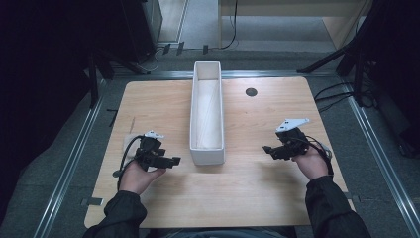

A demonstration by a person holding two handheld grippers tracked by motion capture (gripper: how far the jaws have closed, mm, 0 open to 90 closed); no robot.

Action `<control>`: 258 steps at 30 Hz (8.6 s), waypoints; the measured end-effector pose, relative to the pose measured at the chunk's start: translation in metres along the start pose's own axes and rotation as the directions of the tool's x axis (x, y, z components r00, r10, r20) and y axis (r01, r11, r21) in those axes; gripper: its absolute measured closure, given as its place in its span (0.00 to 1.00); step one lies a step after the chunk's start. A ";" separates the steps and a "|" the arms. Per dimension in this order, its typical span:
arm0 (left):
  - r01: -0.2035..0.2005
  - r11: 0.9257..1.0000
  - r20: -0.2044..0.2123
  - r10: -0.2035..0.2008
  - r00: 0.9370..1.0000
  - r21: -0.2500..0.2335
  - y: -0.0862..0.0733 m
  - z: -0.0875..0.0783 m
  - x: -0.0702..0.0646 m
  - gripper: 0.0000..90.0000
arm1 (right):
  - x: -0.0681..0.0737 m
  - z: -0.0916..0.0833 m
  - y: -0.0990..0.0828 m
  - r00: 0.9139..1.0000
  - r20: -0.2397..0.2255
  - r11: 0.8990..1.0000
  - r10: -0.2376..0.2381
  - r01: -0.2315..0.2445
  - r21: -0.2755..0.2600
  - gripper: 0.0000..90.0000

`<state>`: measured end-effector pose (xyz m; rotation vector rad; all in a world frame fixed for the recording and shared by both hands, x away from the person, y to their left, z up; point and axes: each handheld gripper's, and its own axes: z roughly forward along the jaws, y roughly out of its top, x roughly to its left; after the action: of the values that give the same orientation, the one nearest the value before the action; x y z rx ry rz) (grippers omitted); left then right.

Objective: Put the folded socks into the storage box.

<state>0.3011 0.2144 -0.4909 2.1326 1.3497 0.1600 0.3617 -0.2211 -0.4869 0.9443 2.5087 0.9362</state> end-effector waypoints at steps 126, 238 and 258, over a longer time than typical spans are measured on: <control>0.400 0.881 -0.300 -0.323 0.898 0.252 0.027 -0.002 0.139 0.20 | 0.006 0.015 0.001 0.994 -0.061 0.991 -0.085 0.091 0.100 0.25; 0.308 0.913 -0.107 -0.289 0.951 0.267 0.155 -0.022 -0.017 0.73 | 0.007 0.016 -0.002 0.994 -0.071 0.990 -0.088 0.095 0.106 0.25; 0.280 0.914 -0.075 -0.270 0.960 0.292 0.165 0.004 -0.045 0.72 | 0.007 0.017 -0.002 0.993 -0.075 0.989 -0.091 0.099 0.107 0.25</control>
<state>0.4108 0.1243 -0.3946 2.1550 1.7724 -0.1347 0.3636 -0.2095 -0.5006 0.8287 2.6627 0.8217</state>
